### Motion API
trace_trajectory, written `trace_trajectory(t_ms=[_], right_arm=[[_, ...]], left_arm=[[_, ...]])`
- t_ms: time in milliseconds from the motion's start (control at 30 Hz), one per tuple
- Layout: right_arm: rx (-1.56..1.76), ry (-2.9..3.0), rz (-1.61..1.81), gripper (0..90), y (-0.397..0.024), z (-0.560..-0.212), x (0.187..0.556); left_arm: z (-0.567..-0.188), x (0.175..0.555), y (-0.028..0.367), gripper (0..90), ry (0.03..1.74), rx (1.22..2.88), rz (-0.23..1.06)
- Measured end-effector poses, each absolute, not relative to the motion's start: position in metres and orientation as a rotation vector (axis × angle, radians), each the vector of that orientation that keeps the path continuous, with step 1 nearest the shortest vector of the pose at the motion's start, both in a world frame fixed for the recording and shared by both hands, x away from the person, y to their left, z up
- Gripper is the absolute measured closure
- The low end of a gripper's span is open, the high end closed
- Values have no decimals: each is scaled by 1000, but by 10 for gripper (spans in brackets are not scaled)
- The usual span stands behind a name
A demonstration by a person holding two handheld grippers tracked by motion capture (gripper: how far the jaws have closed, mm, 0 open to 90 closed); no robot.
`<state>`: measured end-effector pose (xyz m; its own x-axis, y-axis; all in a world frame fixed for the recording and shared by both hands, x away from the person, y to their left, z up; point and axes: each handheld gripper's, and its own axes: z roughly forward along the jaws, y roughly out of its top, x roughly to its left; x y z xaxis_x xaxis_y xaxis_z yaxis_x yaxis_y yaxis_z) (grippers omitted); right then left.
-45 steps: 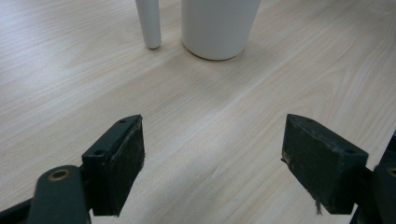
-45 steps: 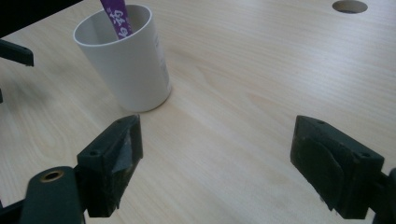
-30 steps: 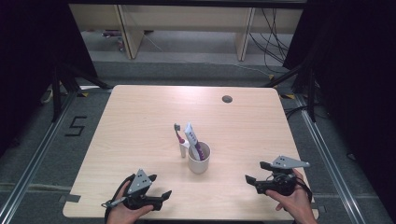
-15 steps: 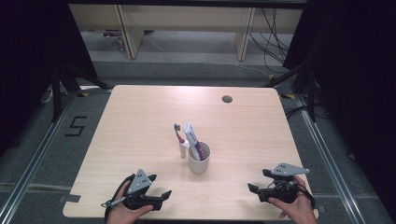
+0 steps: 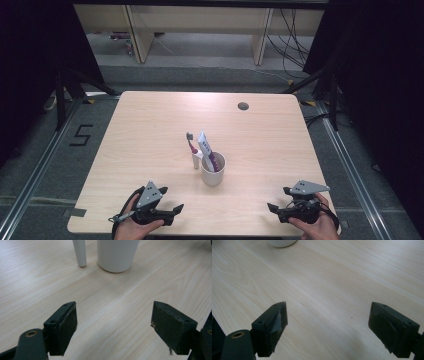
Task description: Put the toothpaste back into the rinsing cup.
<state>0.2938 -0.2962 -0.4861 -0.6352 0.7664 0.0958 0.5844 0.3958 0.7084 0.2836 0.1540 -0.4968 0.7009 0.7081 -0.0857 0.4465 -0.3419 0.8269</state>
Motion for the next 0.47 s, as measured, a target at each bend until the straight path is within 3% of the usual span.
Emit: trace_trajectory(t_ms=[467], right_arm=[[1160, 2425, 1069, 164, -303, -489, 291]], left_arm=[[-497, 284, 154, 206, 884, 2001, 363]])
